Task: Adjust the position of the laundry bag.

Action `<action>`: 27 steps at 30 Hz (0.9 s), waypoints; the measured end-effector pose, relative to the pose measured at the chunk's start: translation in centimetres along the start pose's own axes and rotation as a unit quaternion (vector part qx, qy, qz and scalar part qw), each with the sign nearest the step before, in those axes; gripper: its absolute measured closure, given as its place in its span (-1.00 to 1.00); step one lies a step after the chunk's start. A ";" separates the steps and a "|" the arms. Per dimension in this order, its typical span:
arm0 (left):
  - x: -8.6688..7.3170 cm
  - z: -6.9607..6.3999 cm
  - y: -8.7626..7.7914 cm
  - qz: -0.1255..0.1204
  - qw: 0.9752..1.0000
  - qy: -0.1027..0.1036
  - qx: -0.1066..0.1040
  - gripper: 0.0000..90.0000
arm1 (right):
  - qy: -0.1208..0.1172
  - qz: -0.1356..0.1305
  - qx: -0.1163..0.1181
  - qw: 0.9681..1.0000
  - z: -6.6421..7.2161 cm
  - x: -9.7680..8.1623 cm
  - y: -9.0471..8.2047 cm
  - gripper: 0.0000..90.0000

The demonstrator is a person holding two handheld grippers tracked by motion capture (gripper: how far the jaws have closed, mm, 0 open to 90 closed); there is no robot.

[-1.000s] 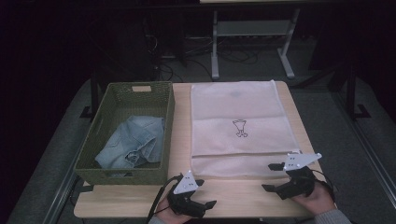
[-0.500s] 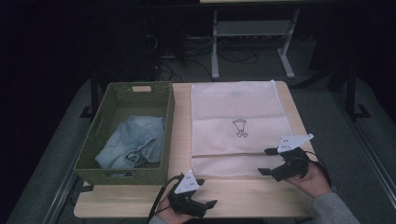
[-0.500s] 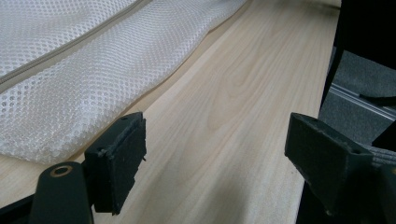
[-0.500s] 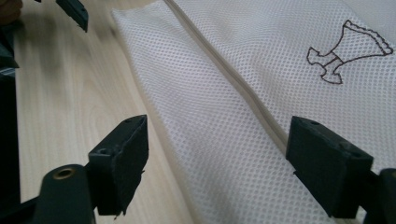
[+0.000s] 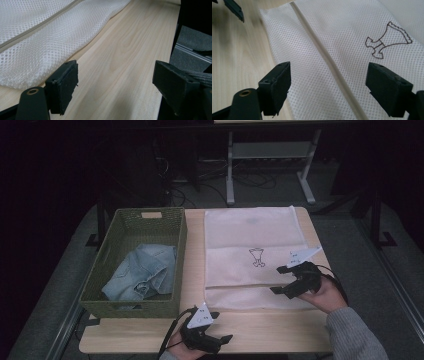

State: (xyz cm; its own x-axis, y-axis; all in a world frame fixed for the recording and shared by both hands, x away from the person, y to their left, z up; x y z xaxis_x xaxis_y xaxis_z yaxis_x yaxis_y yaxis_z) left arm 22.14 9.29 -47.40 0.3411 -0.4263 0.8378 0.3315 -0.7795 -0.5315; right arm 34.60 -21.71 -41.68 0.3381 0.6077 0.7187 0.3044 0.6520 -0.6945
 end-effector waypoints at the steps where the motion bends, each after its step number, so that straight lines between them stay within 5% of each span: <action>1: 0.0 0.0 0.0 0.000 1.000 0.002 0.000 -0.55 | 0.000 0.000 0.000 1.000 0.0 0.0 0.0 -0.55; 9: 0.0 -0.1 0.0 0.001 1.000 0.004 -0.003 -0.55 | -0.012 0.038 0.003 0.999 -1.5 1.2 1.7 -0.38; 17: 0.0 0.0 0.0 0.000 1.000 0.003 -0.003 -0.55 | -0.016 0.080 0.009 0.997 -2.4 0.4 3.9 -0.23; 27: -0.1 0.0 0.1 0.001 1.000 0.002 -0.004 -0.55 | -0.013 0.095 0.019 0.995 -2.6 0.3 5.7 -0.05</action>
State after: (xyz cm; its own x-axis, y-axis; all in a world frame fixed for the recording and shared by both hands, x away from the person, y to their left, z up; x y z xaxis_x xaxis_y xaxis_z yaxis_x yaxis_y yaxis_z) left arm 22.14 9.27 -47.49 0.3391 -0.4295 0.8370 0.3230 -0.7825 -0.5323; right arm 38.76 -18.97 -45.51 0.3638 0.7321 0.5759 0.2041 0.5406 -0.8162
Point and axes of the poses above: each handheld gripper's, and its own axes: y roughly forward along the jaws, x roughly out of its top, z roughly to its left, the point moved 2 cm from there along y, roughly forward along the jaws, and after that the axes turned 3 degrees about -z, right-handed, at the moved point
